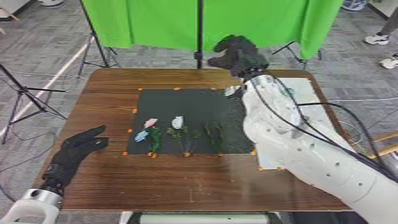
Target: Arrange flowers
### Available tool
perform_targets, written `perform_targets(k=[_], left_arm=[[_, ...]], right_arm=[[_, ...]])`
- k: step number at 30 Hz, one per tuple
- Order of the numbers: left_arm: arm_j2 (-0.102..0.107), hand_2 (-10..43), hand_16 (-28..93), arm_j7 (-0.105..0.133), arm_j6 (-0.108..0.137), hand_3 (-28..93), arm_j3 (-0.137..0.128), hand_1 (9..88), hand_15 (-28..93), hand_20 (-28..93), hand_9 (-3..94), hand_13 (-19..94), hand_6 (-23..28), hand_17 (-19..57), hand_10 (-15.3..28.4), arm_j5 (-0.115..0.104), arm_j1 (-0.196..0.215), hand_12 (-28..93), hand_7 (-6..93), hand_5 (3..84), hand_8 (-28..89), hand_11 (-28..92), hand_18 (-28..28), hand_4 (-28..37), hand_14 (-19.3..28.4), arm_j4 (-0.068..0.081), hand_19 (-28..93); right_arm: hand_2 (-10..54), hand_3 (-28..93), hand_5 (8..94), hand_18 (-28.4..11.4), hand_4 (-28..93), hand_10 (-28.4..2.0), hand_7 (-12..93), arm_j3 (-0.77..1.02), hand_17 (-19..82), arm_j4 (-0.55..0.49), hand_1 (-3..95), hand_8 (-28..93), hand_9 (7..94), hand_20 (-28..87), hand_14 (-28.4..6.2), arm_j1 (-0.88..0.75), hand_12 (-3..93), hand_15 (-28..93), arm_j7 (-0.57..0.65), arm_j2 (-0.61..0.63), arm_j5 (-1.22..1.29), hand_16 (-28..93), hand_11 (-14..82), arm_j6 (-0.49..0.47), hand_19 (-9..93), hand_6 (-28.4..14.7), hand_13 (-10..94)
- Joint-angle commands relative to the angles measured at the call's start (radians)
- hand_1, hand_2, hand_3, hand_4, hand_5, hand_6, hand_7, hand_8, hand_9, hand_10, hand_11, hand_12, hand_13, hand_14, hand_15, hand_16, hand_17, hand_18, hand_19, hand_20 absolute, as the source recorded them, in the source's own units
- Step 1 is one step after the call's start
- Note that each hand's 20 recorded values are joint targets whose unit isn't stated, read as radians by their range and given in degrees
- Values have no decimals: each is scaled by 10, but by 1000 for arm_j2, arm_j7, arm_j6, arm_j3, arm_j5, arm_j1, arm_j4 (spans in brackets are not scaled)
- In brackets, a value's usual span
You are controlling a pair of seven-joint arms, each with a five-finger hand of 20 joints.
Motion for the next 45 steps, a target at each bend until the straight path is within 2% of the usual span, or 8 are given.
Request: perform_targets(k=[1, 12, 20, 24, 31, 33, 36, 45], left_arm=[[-18, -70, -13, -1, 11, 627, -9, 339, 156, 126, 447, 363, 54, 37, 148, 7, 28, 104, 79, 409, -56, 183, 144, -115, 186, -10, 122], [-14, -71, -14, 0, 10, 628, -10, 339, 156, 126, 447, 364, 55, 38, 149, 6, 25, 104, 79, 410, -56, 182, 143, -115, 186, -10, 123], [-2, -65, -6, 88, 154, 633, 30, 401, 103, 192, 362, 283, 62, 96, 127, 21, 27, 106, 87, 406, -55, 176, 147, -93, 137, -5, 225], [0, -55, 0, 102, 189, 648, 37, 465, 92, 201, 313, 257, 59, 119, 111, 32, 25, 105, 113, 378, -62, 183, 135, -77, 115, -4, 234], [-3, -57, 5, 83, 161, 643, 34, 462, 104, 193, 312, 268, 58, 116, 109, 24, 22, 100, 133, 366, -75, 192, 127, -70, 123, -1, 205], [-5, -59, 3, 79, 146, 640, 32, 456, 111, 193, 325, 275, 59, 115, 113, 22, 21, 98, 132, 371, -76, 194, 128, -71, 128, 0, 204], [-7, -64, 0, 74, 130, 637, 28, 448, 116, 190, 335, 283, 60, 109, 115, 25, 20, 97, 127, 377, -74, 196, 129, -72, 133, 0, 198], [-13, -70, -5, 68, 125, 631, 24, 432, 128, 180, 350, 292, 61, 97, 120, 22, 22, 96, 118, 386, -69, 192, 132, -73, 142, -3, 186]], right_arm=[[-95, 636, 598, -180, -128, -169, 140, 115, 551, 139, 323, -83, 694, 591, -68, -30, 237, 651, 112, 92, -14, 336, 179, -303, 932, -12, 810], [-95, 634, 614, -184, -120, -161, 145, 119, 552, 238, 344, -83, 722, 581, -67, -93, 244, 656, 148, 121, -26, 326, 197, -362, 932, -1, 821], [-95, 643, 622, -183, -128, -156, 155, 103, 558, 228, 360, -89, 737, 581, -63, -120, 245, 660, 128, 132, -19, 325, 212, -326, 932, 5, 830], [-95, 649, 623, -181, -131, -149, 160, 96, 563, 237, 368, -92, 742, 582, -58, -134, 245, 662, 122, 129, -29, 325, 218, -296, 932, 8, 835], [-95, 669, 631, -172, -150, -129, 179, 61, 586, 295, 419, -98, 763, 589, -39, -158, 246, 666, 96, 117, -75, 323, 239, -173, 932, 19, 858], [-95, 651, 639, -167, -176, -110, 192, 41, 594, 313, 468, -107, 786, 594, -31, -160, 314, 663, 92, 112, -79, 324, 202, -125, 932, 24, 870], [-95, 565, 675, -158, -173, -88, 210, 13, 617, 337, 566, -3, 850, 603, -16, -160, 413, 659, 79, 106, -95, 327, 105, -57, 932, 28, 893], [-95, 549, 796, -150, -180, -80, 264, -8, 646, 331, 647, 60, 918, 613, -6, -152, 435, 656, 78, 112, -105, 332, 109, 96, 932, 9, 917]])
